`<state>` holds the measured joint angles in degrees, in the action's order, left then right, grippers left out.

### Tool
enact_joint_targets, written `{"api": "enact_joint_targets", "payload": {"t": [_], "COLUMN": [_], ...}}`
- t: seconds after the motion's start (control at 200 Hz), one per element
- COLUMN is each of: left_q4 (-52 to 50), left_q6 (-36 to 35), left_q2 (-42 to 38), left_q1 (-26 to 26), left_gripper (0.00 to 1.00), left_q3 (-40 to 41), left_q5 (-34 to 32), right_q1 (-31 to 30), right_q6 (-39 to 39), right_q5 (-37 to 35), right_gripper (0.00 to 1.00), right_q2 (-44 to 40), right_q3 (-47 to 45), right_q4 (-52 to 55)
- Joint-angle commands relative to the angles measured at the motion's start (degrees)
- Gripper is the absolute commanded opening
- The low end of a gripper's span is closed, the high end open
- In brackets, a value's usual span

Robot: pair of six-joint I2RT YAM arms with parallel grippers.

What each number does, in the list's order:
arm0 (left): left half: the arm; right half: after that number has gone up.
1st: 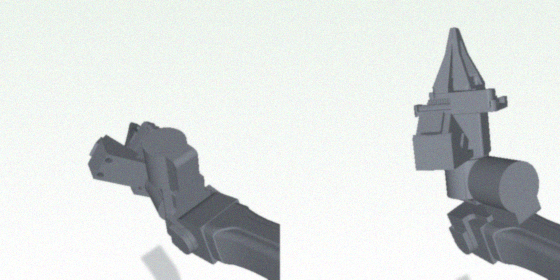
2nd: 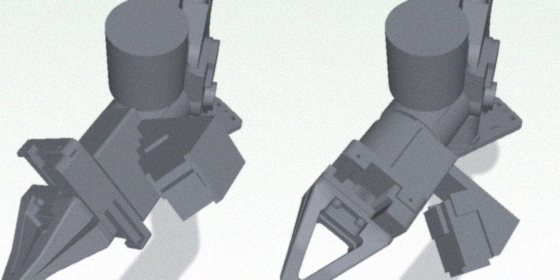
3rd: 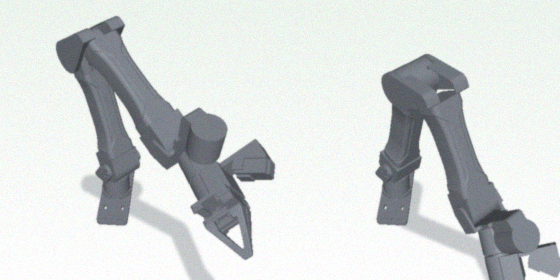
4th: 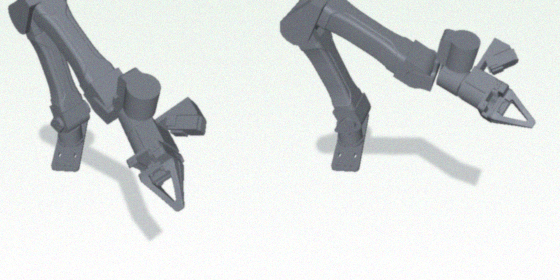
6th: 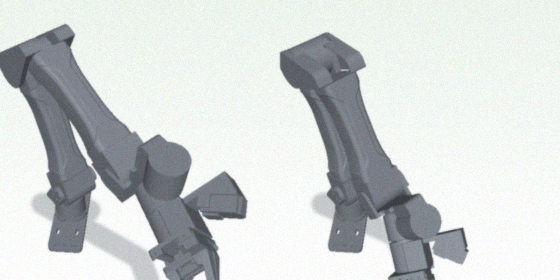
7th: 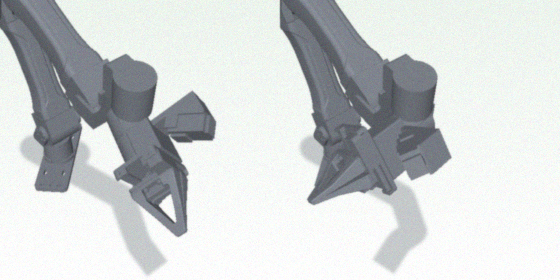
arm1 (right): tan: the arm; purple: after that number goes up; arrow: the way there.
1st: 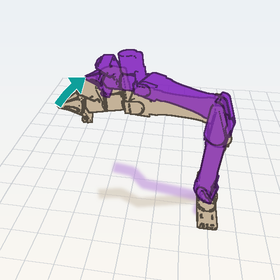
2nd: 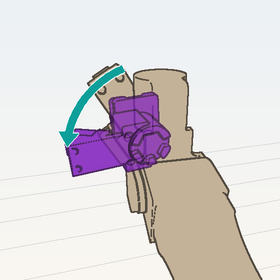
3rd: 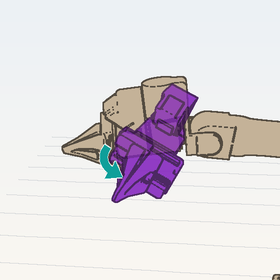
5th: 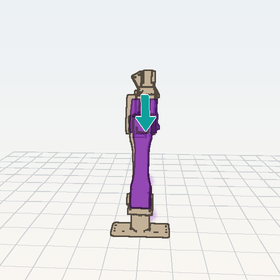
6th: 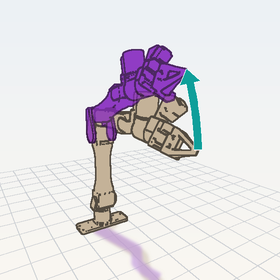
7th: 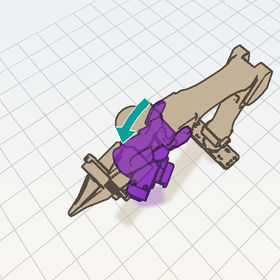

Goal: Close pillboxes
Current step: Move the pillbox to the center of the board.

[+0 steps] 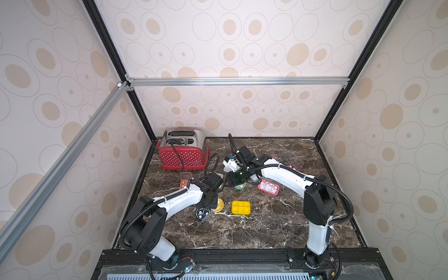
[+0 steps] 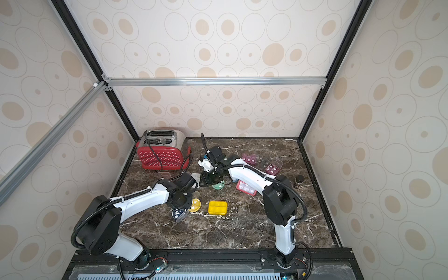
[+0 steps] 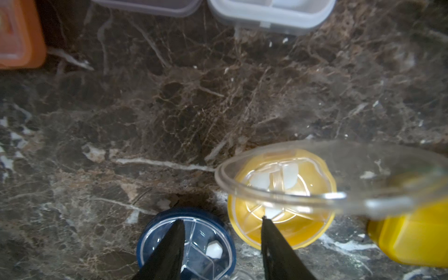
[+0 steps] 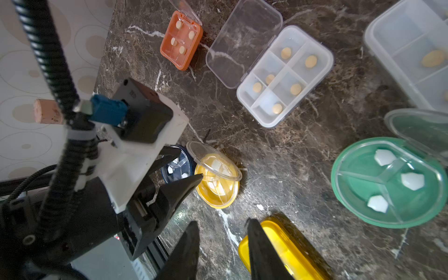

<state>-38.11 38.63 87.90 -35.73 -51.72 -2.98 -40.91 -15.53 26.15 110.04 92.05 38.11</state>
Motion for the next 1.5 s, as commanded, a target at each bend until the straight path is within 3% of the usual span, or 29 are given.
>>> {"api": "enact_joint_targets", "payload": {"t": [0.0, 0.586, 1.117, 1.493], "left_q4": [-0.9, 7.0, 11.5, 7.4], "left_q6": [-1.8, -6.3, -9.5, -12.2], "left_q2": [1.2, 8.1, 13.1, 6.2], "left_q1": [0.2, -0.2, -4.7, -4.4], "left_gripper": [0.47, 0.48, 0.48, 0.65], "left_q3": [-1.9, -4.4, -11.0, -9.8], "left_q5": [0.2, 8.0, 11.8, 11.9], "right_q1": [0.0, 1.6, 1.9, 1.8], "right_q6": [1.5, -3.7, -5.7, -3.5], "right_q5": [0.5, -4.7, -10.0, -9.1], "right_gripper": [0.35, 0.34, 0.33, 0.40], "right_q2": [0.2, -10.7, -16.5, -13.4], "right_q3": [-0.4, -15.1, -22.4, -18.8], "right_q4": [1.5, -4.0, -4.1, -2.9]}}
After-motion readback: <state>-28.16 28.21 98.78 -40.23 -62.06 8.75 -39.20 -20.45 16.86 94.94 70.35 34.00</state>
